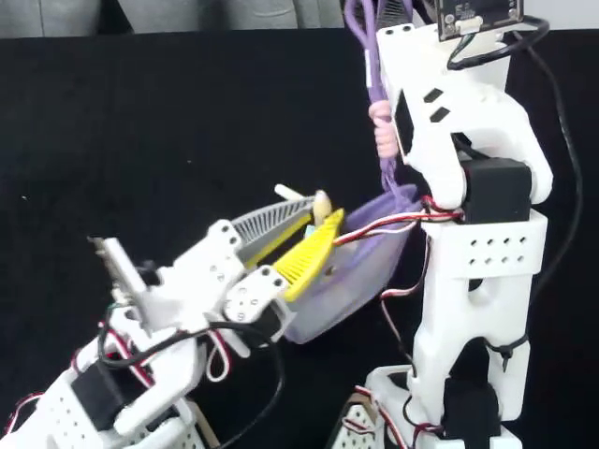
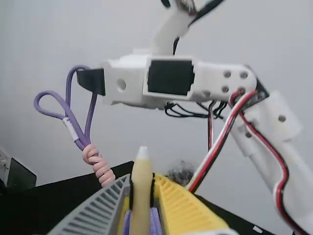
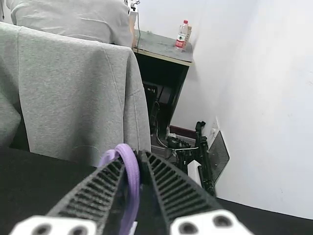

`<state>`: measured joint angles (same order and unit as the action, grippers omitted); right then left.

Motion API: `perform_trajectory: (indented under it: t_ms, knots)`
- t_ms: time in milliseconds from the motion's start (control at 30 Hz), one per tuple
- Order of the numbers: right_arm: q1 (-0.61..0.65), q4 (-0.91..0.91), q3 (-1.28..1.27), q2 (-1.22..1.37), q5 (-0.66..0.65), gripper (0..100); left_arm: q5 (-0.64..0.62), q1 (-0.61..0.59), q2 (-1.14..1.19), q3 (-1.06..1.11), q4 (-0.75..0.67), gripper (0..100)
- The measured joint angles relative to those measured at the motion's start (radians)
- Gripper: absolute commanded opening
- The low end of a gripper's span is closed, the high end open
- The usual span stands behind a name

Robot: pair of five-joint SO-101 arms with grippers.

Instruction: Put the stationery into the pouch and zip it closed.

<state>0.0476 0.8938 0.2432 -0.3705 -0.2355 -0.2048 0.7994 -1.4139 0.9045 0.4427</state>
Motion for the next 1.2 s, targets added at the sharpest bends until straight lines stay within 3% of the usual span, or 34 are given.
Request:
perform_trajectory:
  t_ms: [233,500,767,933,1133,1200]
  knots:
    - [0.0,0.0,0.0,0.0,0.0,1.1,0.109,0.0,-0.005,0.015,0.071,23]
    - [-0.018,0.0,0.0,0.0,0.0,1.1,0.011,0.0,-0.005,-0.061,0.273,26]
    - [-0.018,0.0,0.0,0.0,0.0,1.1,0.005,-0.008,-0.014,-0.193,0.296,25]
    - [-0.017,0.0,0.0,0.0,0.0,1.1,-0.094,-0.222,-0.015,-0.267,0.296,25]
    - [-0.017,0.003,0.0,0.0,0.0,1.1,-0.514,-0.661,0.028,-0.18,0.222,25]
    - [-0.017,0.026,0.0,0.0,-0.023,1.1,-0.615,-0.738,0.094,-0.094,0.153,25]
